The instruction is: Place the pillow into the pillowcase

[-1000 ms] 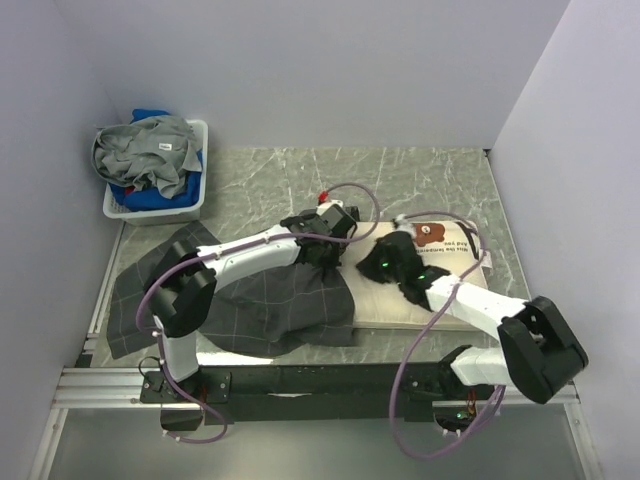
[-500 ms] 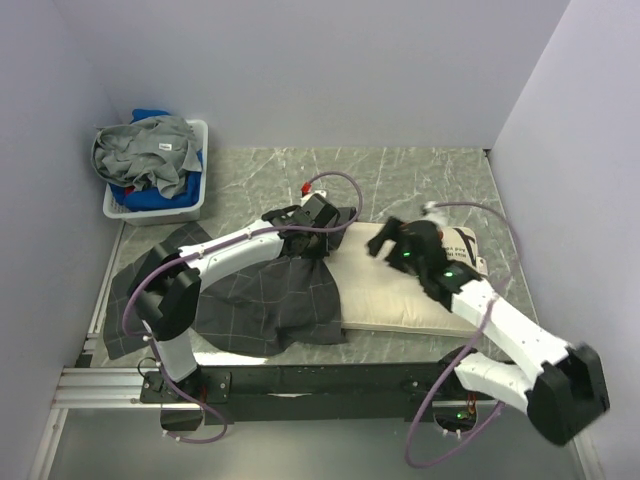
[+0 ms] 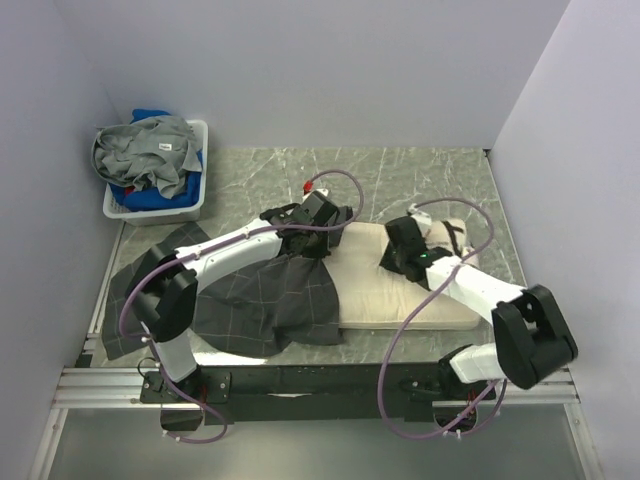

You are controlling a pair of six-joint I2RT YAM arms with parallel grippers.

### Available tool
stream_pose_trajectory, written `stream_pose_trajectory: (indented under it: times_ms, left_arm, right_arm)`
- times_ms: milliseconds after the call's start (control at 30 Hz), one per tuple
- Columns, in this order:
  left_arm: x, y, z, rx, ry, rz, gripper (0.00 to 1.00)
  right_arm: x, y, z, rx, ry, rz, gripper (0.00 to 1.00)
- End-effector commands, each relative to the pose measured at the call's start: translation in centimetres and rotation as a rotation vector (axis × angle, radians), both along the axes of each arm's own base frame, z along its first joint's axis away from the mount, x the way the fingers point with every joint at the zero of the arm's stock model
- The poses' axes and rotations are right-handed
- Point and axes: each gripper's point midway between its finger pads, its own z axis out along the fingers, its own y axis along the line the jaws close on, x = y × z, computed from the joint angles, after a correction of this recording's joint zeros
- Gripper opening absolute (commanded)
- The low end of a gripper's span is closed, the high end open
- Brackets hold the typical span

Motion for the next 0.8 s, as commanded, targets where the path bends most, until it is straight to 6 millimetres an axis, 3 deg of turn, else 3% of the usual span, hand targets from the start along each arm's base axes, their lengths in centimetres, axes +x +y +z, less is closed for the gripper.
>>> stream_pose_trajectory:
  times_ms: [0, 33, 67, 200, 333, 400, 433, 467, 500, 533, 567, 600, 633, 667, 733, 767]
  left_arm:
    - [0.3, -1.8, 5.9, -0.096, -0.081, -0.079, 0.11]
    - [0.2, -1.9, 6.2, -0.096, -0.085, -0.087, 0.11]
    - [0.0, -1.8, 6.3, -0.087, -0.083, -0.096, 0.11]
    - [-0.4, -2.1, 7.4, -0.106, -0.089, -0.122, 0.14]
    - [-0.9, -1.5, 6.8, -0.101, -0.085, -0.107, 0.16]
    - [-1.6, -0.5, 6.3, -0.099, -0.083, -0.093, 0.2]
    - [-1.8, -0.1, 6.4, -0.102, -0.086, -0.089, 0.22]
    - [-2.0, 0.3, 6.5, -0.102, -0.091, -0.076, 0.23]
    - [-2.5, 1.0, 6.5, -0.103, -0.094, -0.073, 0.32]
    - [-2.8, 1.2, 6.7, -0.109, -0.1, -0.075, 0.4]
    - [-3.2, 1.5, 6.8, -0.116, -0.099, -0.073, 0.49]
    - [-3.8, 2.3, 6.9, -0.121, -0.102, -0.064, 0.67]
    - [-4.5, 2.4, 7.1, -0.128, -0.105, -0.068, 0.71]
    - [-5.3, 2.6, 7.2, -0.137, -0.101, -0.063, 0.73]
    - [-7.3, 3.5, 7.7, -0.134, -0.131, -0.051, 0.79]
    - [-8.3, 4.0, 7.4, -0.136, -0.111, -0.025, 0.8]
  right_arm:
    - [-3.4, 8.9, -2.4, 0.207, 0.13, 0.181, 0.09]
    - [-3.6, 9.9, -2.3, 0.225, 0.132, 0.191, 0.0]
    - [-3.8, 11.7, -1.3, 0.262, 0.108, 0.227, 0.0]
    - [-3.7, 15.1, 2.5, 0.398, 0.032, 0.232, 0.0]
    - [-3.2, 15.0, 4.7, 0.411, -0.03, 0.215, 0.0]
    - [-3.0, 12.8, 4.7, 0.338, -0.05, 0.173, 0.03]
    - [-3.1, 12.0, 5.9, 0.341, -0.086, 0.168, 0.22]
    - [-3.4, 10.6, 5.6, 0.301, -0.089, 0.143, 0.35]
    - [-3.6, 9.6, 5.9, 0.277, -0.107, 0.142, 0.46]
    - [-3.7, 8.5, 7.5, 0.284, -0.152, 0.126, 0.66]
    - [-4.5, 7.1, 6.8, 0.25, -0.133, 0.109, 0.75]
    - [-4.8, 5.8, 6.8, 0.226, -0.144, 0.081, 0.85]
    - [-5.1, 4.6, 7.9, 0.239, -0.178, 0.059, 0.97]
    - [-6.2, 3.2, 6.5, 0.203, -0.142, 0.04, 1.0]
    - [-6.8, 0.2, 6.8, 0.208, -0.171, -0.059, 1.0]
    - [-8.0, -1.3, 5.0, 0.183, -0.128, -0.092, 1.0]
